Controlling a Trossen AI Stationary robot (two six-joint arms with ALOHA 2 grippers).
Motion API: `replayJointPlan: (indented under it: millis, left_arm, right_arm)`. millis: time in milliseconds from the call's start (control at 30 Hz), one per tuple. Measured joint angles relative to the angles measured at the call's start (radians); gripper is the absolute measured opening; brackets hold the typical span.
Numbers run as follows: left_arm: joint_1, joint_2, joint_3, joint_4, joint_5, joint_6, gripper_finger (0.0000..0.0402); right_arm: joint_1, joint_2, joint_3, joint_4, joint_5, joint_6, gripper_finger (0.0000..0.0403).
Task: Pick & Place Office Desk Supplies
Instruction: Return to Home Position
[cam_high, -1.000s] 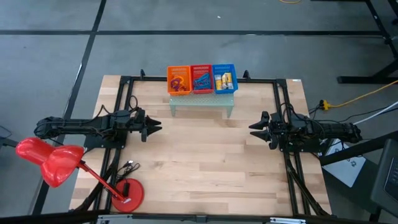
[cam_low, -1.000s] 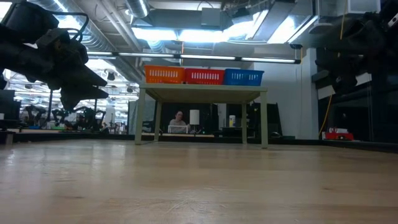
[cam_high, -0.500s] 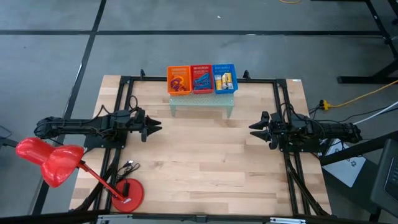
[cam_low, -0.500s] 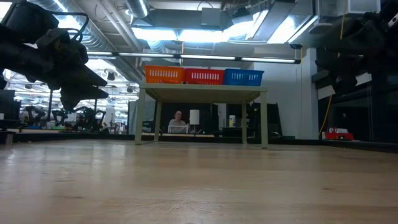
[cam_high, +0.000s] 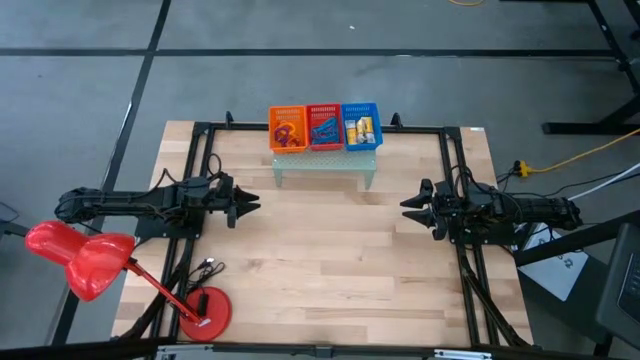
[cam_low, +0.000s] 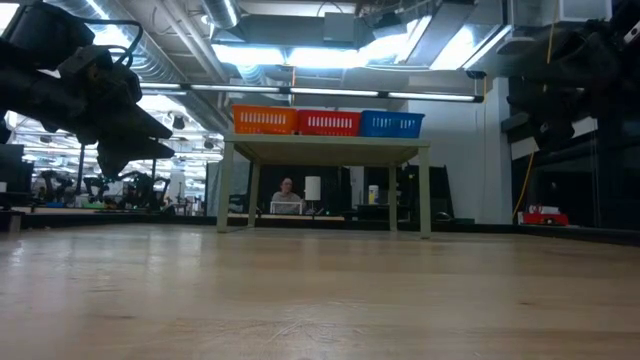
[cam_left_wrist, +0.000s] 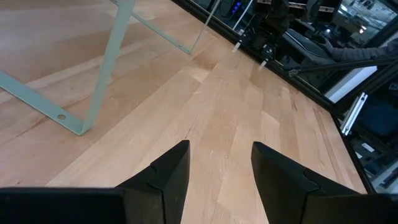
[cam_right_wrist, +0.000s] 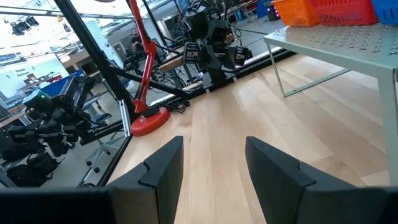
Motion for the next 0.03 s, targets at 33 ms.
replayJointPlan:
  millis: [33]
  left_arm:
    - [0.000,0.000,0.000,0.000,0.000,0.000,0.0169]
  right_arm:
    - [0.000,0.000,0.000,0.000,0.000,0.000,0.0175]
